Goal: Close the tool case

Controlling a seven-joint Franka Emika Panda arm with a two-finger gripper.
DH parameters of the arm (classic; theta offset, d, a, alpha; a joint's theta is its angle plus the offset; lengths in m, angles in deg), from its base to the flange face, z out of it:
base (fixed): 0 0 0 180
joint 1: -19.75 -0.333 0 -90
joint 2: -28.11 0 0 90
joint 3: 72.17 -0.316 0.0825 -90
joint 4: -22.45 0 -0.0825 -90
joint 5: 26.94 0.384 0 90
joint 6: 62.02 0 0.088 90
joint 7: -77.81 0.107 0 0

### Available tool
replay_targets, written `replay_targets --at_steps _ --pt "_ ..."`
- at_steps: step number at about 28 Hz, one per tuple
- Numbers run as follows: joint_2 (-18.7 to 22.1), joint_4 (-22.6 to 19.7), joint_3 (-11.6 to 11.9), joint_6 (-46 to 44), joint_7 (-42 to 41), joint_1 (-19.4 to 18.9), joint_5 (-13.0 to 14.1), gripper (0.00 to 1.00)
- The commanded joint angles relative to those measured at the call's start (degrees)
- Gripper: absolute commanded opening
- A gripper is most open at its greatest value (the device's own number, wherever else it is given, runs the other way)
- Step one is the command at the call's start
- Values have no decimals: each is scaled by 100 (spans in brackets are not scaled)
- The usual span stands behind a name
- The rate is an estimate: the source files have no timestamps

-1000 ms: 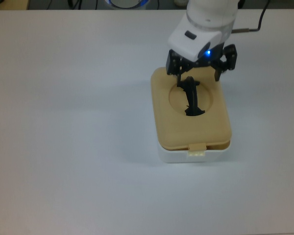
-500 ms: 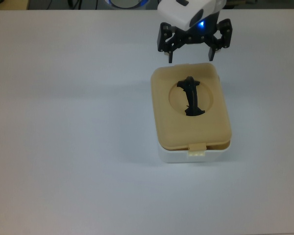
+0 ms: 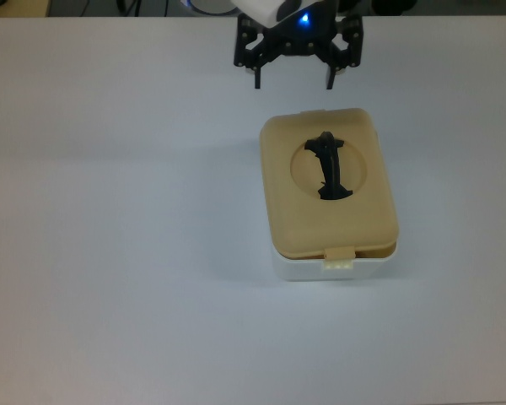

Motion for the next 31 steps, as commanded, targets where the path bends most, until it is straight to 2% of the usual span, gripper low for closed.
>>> replay_targets --at_steps 1,11,22,31 --pt "88 -69 21 -186 -93 247 -105 100" --pt "88 -78 21 -292 -225 888 -228 100" --pt "97 -78 21 -300 -348 1573 -237 100" --pt "88 -78 21 -292 -410 1838 -228 100"
